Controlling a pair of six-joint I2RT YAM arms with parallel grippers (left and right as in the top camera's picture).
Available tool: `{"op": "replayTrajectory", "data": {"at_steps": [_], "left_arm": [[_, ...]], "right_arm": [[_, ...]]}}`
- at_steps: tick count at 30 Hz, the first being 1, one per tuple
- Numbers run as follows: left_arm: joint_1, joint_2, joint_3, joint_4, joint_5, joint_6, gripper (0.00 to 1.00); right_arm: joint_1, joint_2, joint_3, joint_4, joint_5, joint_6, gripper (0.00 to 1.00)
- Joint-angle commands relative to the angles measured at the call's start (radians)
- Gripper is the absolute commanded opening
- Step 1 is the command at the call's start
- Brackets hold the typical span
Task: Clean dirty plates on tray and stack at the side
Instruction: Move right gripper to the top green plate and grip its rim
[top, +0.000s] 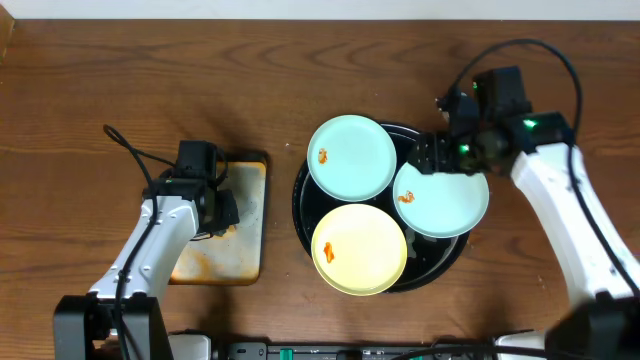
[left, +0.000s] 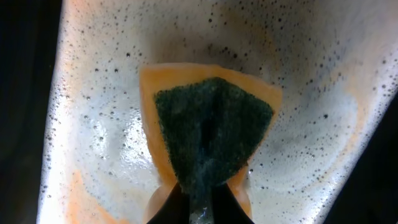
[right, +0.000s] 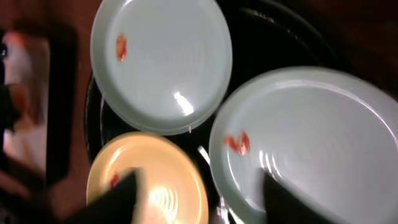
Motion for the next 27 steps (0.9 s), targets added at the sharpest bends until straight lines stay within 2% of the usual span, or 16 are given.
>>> {"op": "replayTrajectory", "data": {"at_steps": [1,6,9,13,17,23,27], "left_arm": [[0.003,-0.005,0.021,-0.002,-0.002,0.009,0.07],[0.003,-0.005,0.021,-0.003,-0.002,0.009,0.07],[0.003,-0.005,0.021,-0.003,-0.002,0.009,0.07],[0.003,-0.005,0.021,-0.003,-0.002,0.009,0.07],[0.003,-0.005,0.021,-0.003,-0.002,0.009,0.07],[0.003,-0.005,0.021,-0.003,-0.002,0.009,0.07],[0.003,-0.005,0.021,-0.003,-0.002,0.009,0.07]], "right_arm": [[0.039,0.087,0.004,0.079,-0.012,0.06,0.38],[0.069,0.206,0.004,0.209,-0.01,0.121,0.34],[0.092,0.267,0.004,0.253,-0.01,0.132,0.02],[0.121,0.338,0.004,0.277,-0.007,0.132,0.01],[0.14,0.383,0.004,0.277,0.087,0.142,0.01],[0.159,0.41,0.004,0.277,0.22,0.142,0.01],[0.16,0.415,0.004,0.278,0.229,0.13,0.01]]}}
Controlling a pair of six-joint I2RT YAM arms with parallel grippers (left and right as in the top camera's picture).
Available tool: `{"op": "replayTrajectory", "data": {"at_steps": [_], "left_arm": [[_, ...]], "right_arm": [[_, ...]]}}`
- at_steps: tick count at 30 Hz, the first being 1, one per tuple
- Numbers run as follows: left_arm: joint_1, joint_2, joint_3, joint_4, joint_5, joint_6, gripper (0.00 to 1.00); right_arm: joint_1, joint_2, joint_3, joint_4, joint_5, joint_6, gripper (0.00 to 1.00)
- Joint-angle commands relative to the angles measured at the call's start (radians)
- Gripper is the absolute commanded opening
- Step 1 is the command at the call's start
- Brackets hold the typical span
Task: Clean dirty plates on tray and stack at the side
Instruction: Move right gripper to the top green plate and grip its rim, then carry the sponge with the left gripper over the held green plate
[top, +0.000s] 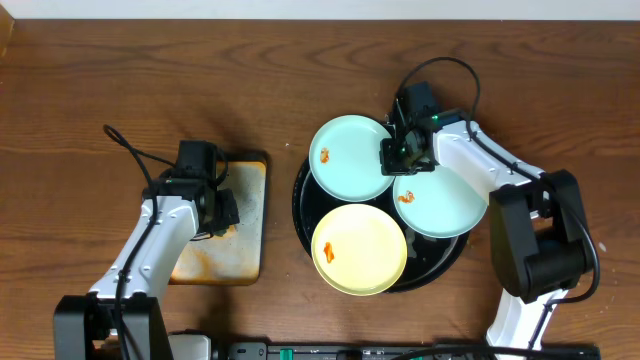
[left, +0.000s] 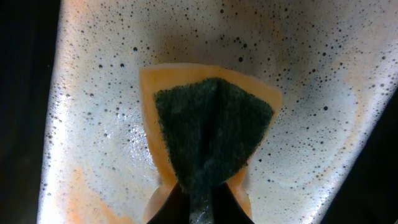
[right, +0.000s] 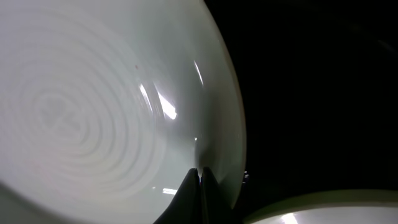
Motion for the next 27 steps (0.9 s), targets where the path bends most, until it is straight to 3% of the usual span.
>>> {"op": "replayTrajectory", "data": {"at_steps": [1,19,27], "left_arm": [[0.003,-0.005,0.021,-0.002,-0.005,0.009,0.07],[0.003,-0.003,0.019,0.0,-0.005,0.028,0.07],[0.003,0.066,-0.022,0.099,-0.005,0.028,0.08]], "right_arm": [[0.012,0.016,0.004,0.002,0.052,0.005,0.01],[0.012,0.016,0.004,-0.013,0.105,-0.04,0.01],[0.012,0.016,0.004,-0.011,0.105,-0.04,0.01]]}}
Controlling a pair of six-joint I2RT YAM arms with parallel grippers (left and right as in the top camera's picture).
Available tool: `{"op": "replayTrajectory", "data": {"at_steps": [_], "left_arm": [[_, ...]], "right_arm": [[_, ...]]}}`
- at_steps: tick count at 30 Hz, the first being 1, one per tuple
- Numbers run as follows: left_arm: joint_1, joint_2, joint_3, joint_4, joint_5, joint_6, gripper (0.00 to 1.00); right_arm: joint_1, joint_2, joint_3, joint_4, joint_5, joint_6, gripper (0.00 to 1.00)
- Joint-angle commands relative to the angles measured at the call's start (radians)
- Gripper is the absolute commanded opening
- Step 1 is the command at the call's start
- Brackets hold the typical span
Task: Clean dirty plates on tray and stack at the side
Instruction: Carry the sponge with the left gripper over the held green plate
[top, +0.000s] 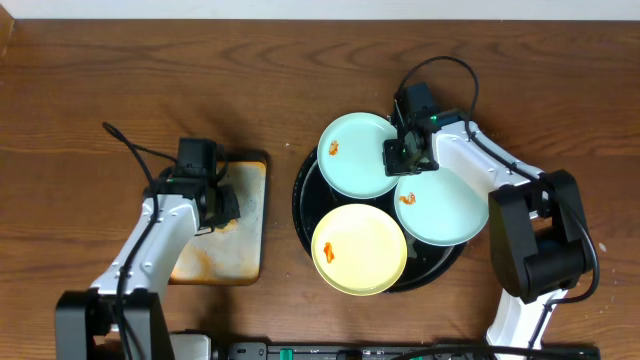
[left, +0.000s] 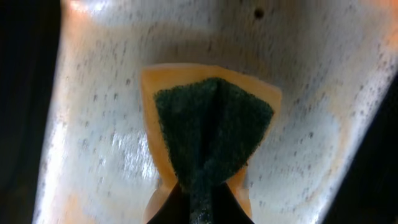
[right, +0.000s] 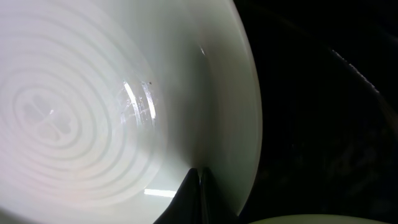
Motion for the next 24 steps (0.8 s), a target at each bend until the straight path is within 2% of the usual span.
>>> {"op": "replayTrajectory", "data": {"at_steps": [1,8,16,24], "left_arm": [[0.003,0.06,-0.023,0.033,-0.005,0.017,0.07],[0.002,0.131,-0.024,0.064,-0.005,0.017,0.07],[0.003,0.189,-0.02,0.031,0.006,0.017,0.07],[0.002,0.157,0.152,-0.165,0.008,0.025,0.07]], "right_arm": [[0.009,0.015,0.004,-0.002,0.017,-0.013,0.01],[0.01,0.015,0.004,-0.001,0.017,-0.013,0.01],[0.01,0.015,0.004,0.001,0.017,-0.013,0.01],[0.01,0.015,0.004,0.003,0.017,-0.013,0.01]]}}
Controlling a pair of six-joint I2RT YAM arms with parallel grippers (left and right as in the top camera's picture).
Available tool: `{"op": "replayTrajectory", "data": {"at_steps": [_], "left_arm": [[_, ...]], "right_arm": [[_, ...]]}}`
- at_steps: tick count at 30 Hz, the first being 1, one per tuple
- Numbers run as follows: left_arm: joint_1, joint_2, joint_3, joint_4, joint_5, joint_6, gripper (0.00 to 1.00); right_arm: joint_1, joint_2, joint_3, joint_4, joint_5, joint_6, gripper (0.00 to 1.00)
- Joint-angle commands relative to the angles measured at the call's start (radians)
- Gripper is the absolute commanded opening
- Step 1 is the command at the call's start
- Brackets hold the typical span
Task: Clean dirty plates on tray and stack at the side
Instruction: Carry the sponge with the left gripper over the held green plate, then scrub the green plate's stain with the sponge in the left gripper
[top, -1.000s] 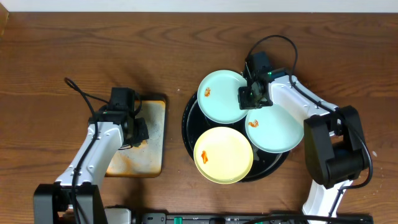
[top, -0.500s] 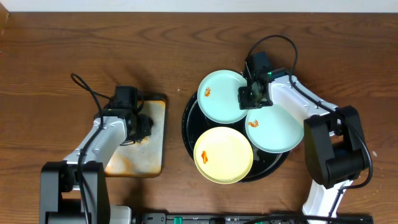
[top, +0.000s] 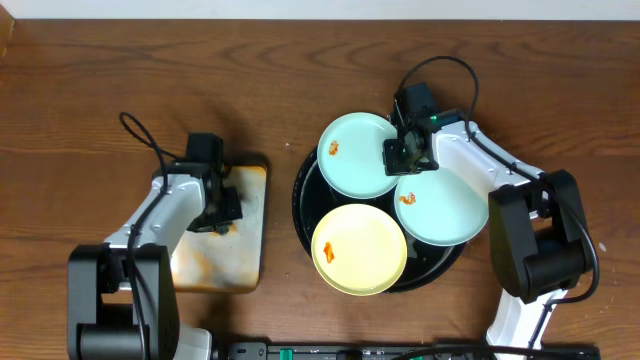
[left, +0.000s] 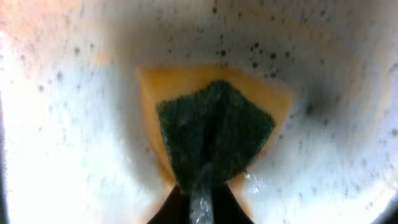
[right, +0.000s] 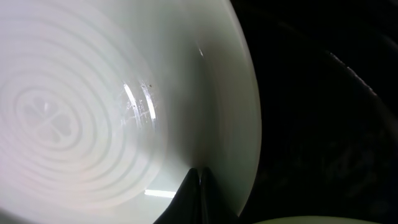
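Three dirty plates lie on a black round tray (top: 302, 205): a mint plate (top: 355, 160) at the back left, a second mint plate (top: 445, 210) at the right and a yellow plate (top: 360, 250) in front, each with a small orange-red stain. My right gripper (top: 404, 156) is shut on the back mint plate's (right: 93, 112) right rim, its fingertips (right: 199, 180) pinched together there. Over at the left, my left gripper (left: 200, 202) is shut on an orange sponge with a green scouring face (left: 214, 134), which presses on the foamy board (top: 215, 260).
The foamy board (left: 68, 124) is white with suds, black specks and orange smears. Dark tray floor (right: 323, 124) lies right of the gripped plate. Brown tabletop (top: 120, 80) surrounds the board and tray. A cable loops above each arm.
My left arm has shifted and turned on the board, with the sponge still in its grip. The right gripper and the plates have not moved.
At first my right gripper hung open over the tray's right side. Then it was shut on the back mint plate's rim, and later that plate sat slightly further right. All through this my left gripper held the sponge on the foamy board.
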Motion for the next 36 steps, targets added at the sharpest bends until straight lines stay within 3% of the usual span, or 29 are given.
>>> {"op": "replayTrajectory", "data": {"at_steps": [1,8,14,21,36], "left_arm": [[0.002,-0.001,0.104,-0.089,0.009,0.016,0.07],[-0.069,-0.019,0.288,-0.134,0.177,0.131,0.08],[-0.192,-0.019,0.315,0.076,0.36,0.115,0.07],[-0.351,0.005,0.315,0.317,0.347,0.072,0.08],[-0.462,0.28,0.315,0.483,0.34,0.038,0.08]], "right_arm": [[0.01,0.015,0.004,-0.001,0.017,-0.013,0.01],[0.01,0.015,0.004,-0.001,0.017,-0.013,0.01],[0.01,0.015,0.004,-0.001,0.017,-0.013,0.01],[0.01,0.015,0.004,-0.003,0.017,-0.013,0.01],[0.01,0.015,0.004,-0.004,0.017,-0.013,0.01]]}}
